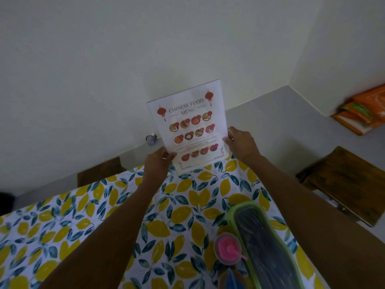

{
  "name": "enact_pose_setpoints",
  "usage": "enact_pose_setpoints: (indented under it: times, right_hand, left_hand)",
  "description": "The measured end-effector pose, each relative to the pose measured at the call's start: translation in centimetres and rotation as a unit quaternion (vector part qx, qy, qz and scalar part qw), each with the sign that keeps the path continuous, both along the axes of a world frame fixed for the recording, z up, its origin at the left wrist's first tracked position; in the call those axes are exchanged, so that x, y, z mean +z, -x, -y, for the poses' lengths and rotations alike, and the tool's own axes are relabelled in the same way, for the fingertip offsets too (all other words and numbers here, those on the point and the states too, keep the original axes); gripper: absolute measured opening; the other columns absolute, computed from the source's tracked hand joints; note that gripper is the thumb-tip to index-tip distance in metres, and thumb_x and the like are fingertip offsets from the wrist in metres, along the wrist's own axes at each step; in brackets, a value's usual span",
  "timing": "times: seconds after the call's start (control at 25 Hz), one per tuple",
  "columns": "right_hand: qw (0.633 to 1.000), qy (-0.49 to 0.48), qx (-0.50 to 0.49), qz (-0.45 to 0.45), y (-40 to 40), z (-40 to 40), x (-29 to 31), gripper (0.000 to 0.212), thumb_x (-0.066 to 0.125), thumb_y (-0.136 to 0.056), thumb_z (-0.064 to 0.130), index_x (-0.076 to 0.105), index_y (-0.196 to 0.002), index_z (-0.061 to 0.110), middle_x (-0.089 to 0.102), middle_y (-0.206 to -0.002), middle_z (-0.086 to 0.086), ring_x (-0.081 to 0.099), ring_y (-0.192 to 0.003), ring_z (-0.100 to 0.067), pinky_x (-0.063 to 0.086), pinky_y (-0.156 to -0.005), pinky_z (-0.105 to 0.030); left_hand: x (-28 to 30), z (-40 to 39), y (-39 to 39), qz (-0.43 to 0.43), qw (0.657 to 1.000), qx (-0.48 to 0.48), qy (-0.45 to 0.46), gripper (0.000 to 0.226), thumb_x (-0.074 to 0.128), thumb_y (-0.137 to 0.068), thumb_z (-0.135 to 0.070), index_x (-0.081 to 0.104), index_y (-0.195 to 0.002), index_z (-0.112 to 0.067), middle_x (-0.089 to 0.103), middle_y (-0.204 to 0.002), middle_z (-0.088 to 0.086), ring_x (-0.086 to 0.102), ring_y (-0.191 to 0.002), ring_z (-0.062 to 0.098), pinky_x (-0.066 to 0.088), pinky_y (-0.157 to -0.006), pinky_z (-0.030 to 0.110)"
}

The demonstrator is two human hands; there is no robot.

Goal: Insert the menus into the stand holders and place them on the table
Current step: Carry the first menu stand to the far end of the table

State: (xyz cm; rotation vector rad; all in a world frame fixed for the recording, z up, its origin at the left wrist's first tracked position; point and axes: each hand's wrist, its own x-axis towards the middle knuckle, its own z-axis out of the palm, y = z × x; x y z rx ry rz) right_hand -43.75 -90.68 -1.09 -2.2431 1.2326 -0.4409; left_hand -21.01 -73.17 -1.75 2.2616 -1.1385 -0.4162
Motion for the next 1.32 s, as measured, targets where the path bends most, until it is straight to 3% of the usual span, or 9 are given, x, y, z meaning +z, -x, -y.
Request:
enact_pose_setpoints:
  times: [0.16,0.32,0.48,0.6,0.76,0.92,1.16,1.32]
  right_hand:
    - [1.0,0.009,-0.01,0.001,0.1,-0.4,-0.3,0.021,0.059,-0.093,0.024,0.055,-0.092,0.004,0.07,-0.086,-0.018,0.065,-0.077,-0.035,0.056,-0.07,-0.045]
    - [1.0,-0.001,-0.02,-0.002,-0.4,-0.8,-0.1,0.02,0.056,-0.094,0.022,0.045,-0.08,0.014,0.067,-0.082,-0.018,0.062,-0.074,-0.035,0.051,-0.066,-0.041]
    - [0.999,-0.003,-0.044,-0.007,-0.4,-1.3,-0.6,0.022,0.051,-0.097,0.022,0.054,-0.082,0.006,0.066,-0.082,-0.019,0.061,-0.075,-0.036,0.043,-0.063,-0.035]
    - [0.999,0.002,-0.045,-0.019,-0.3,-1.7,-0.4,0.027,0.046,-0.099,0.022,0.053,-0.078,0.007,0.068,-0.082,-0.022,0.063,-0.077,-0.037,0.038,-0.063,-0.032]
    - [0.998,-0.024,-0.047,-0.036,0.4,-2.4,0.6,0.036,0.038,-0.102,0.025,0.061,-0.1,-0.002,0.07,-0.098,-0.025,0.064,-0.091,-0.04,0.049,-0.076,-0.039]
    - [0.996,-0.027,-0.059,-0.056,1.5,-4.0,3.4,0.043,0.043,-0.1,0.032,0.052,-0.127,0.001,0.063,-0.121,-0.024,0.057,-0.114,-0.04,0.048,-0.093,-0.046]
    - [0.98,0.058,0.033,-0.188,1.0,-9.1,9.2,0.062,0.05,-0.093,0.047,0.035,-0.141,0.011,0.052,-0.131,-0.02,0.049,-0.118,-0.039,0.048,-0.093,-0.05]
    - [0.968,0.101,0.079,-0.216,-1.6,-16.3,12.5,0.064,0.048,-0.093,0.047,0.032,-0.144,0.012,0.051,-0.134,-0.018,0.049,-0.118,-0.038,0.048,-0.095,-0.05]
  left_hand:
    - [-0.2,-0.3,0.4,0.021,1.0,0.007,0.005,0.034,0.059,-0.092,-0.042,0.064,-0.095,-0.008,0.075,-0.094,0.008,0.069,-0.074,0.019,0.057,-0.061,0.033]
    - [0.0,-0.1,0.4,0.014,1.0,0.002,-0.01,0.031,0.06,-0.093,-0.039,0.061,-0.096,-0.008,0.074,-0.094,0.008,0.067,-0.072,0.015,0.056,-0.057,0.027]
    - [0.3,-0.2,0.6,0.018,1.0,-0.007,-0.018,0.029,0.061,-0.092,-0.035,0.06,-0.098,-0.006,0.073,-0.097,0.008,0.071,-0.082,0.022,0.055,-0.061,0.03]
    - [0.7,-0.2,0.6,0.041,0.998,-0.016,-0.046,0.036,0.058,-0.092,-0.043,0.06,-0.102,-0.008,0.074,-0.099,0.011,0.071,-0.083,0.026,0.059,-0.068,0.039]
    - [1.6,-0.2,1.0,0.067,0.99,-0.02,-0.122,0.051,0.049,-0.092,-0.056,0.059,-0.11,-0.009,0.071,-0.103,0.013,0.069,-0.089,0.032,0.058,-0.076,0.044]
    - [3.6,-1.4,1.7,0.087,0.987,-0.025,-0.133,0.056,0.046,-0.09,-0.062,0.054,-0.112,-0.012,0.068,-0.109,0.01,0.066,-0.094,0.031,0.054,-0.08,0.041]
    - [9.0,-6.0,2.7,0.231,0.965,-0.071,-0.106,0.065,0.045,-0.09,-0.062,0.052,-0.123,-0.007,0.057,-0.128,0.016,0.054,-0.117,0.033,0.042,-0.094,0.044]
    - [12.2,-13.1,2.0,0.27,0.954,-0.084,-0.097,0.07,0.04,-0.091,-0.064,0.047,-0.133,-0.008,0.052,-0.139,0.016,0.049,-0.125,0.033,0.039,-0.099,0.043]
